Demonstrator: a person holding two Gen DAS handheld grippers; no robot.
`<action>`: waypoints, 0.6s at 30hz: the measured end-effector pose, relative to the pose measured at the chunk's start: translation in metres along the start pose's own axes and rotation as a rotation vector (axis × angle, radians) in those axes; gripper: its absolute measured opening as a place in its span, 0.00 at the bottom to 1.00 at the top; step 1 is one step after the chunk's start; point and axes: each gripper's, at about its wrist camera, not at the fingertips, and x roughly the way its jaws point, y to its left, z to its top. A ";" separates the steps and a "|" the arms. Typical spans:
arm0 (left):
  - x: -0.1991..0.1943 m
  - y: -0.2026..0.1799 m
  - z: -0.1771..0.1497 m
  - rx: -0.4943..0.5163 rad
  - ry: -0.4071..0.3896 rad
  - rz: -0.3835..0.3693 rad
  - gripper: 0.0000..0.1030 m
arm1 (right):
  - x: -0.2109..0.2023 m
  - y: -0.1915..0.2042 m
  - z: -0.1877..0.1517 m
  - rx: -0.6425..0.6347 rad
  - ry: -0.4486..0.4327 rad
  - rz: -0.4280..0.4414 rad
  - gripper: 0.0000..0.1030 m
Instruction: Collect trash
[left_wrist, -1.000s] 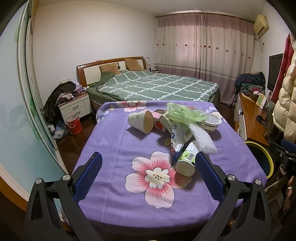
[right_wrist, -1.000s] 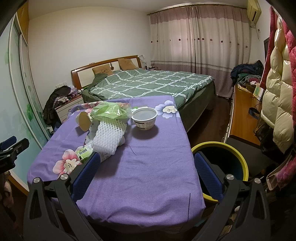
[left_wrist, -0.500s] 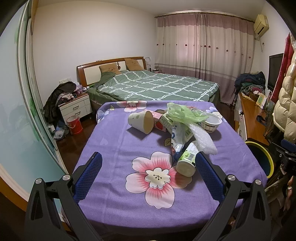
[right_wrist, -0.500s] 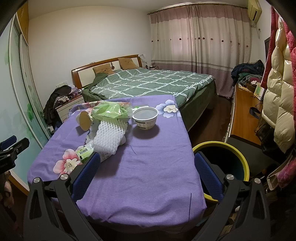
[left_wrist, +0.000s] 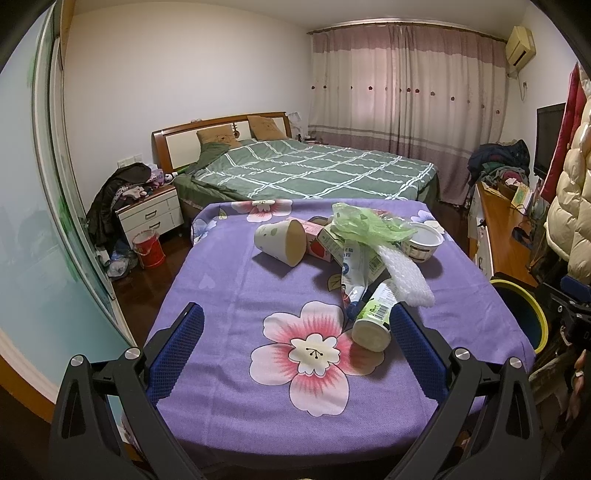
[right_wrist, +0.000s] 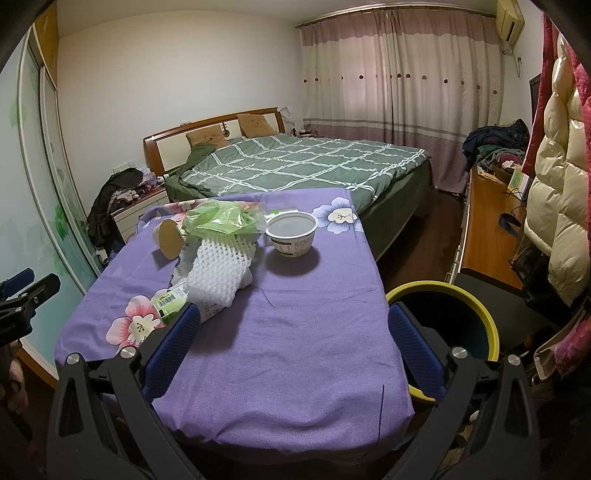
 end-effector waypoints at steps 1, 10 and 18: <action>0.001 0.000 0.000 0.000 0.001 0.000 0.96 | 0.000 0.000 0.000 0.001 0.001 0.001 0.94; 0.036 0.005 0.012 -0.003 0.031 0.018 0.96 | 0.021 0.003 0.004 -0.006 0.032 0.000 0.94; 0.069 0.009 0.023 -0.002 0.052 0.034 0.96 | 0.056 0.012 0.022 -0.005 0.067 0.019 0.94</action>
